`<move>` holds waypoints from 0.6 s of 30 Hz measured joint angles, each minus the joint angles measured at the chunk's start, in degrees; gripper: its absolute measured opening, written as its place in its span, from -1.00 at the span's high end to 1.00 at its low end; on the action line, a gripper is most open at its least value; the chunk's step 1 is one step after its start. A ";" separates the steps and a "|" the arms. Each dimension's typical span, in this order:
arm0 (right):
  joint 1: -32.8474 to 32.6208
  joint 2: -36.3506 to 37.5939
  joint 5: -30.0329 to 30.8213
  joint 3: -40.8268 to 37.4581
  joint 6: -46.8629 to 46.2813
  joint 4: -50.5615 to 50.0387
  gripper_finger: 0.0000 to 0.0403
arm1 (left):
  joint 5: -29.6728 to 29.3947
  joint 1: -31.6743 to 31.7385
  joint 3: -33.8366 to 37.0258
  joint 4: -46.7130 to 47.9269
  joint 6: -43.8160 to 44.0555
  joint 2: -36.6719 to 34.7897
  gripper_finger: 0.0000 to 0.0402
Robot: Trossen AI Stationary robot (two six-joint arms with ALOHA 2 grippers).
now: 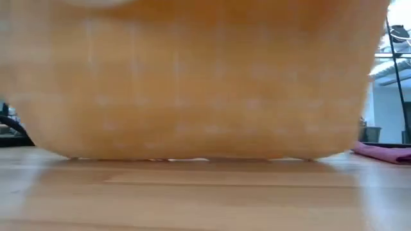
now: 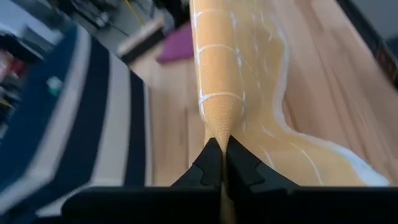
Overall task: Fold towel
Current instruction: Fold the yellow towel
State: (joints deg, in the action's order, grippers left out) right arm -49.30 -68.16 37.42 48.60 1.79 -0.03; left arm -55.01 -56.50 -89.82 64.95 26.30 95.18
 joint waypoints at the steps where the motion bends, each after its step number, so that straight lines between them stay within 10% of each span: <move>1: -0.50 0.85 -0.02 0.00 1.86 0.83 1.00 | -1.31 -0.36 -0.90 -0.06 -1.25 0.00 0.99; 18: 1.68 7.95 1.61 0.81 12.28 0.97 1.00 | -9.84 1.72 -5.29 1.27 -12.35 -0.04 1.00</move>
State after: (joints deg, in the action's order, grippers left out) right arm -47.63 -60.20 39.02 49.41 14.07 0.94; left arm -64.85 -54.78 -95.11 66.22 13.96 95.13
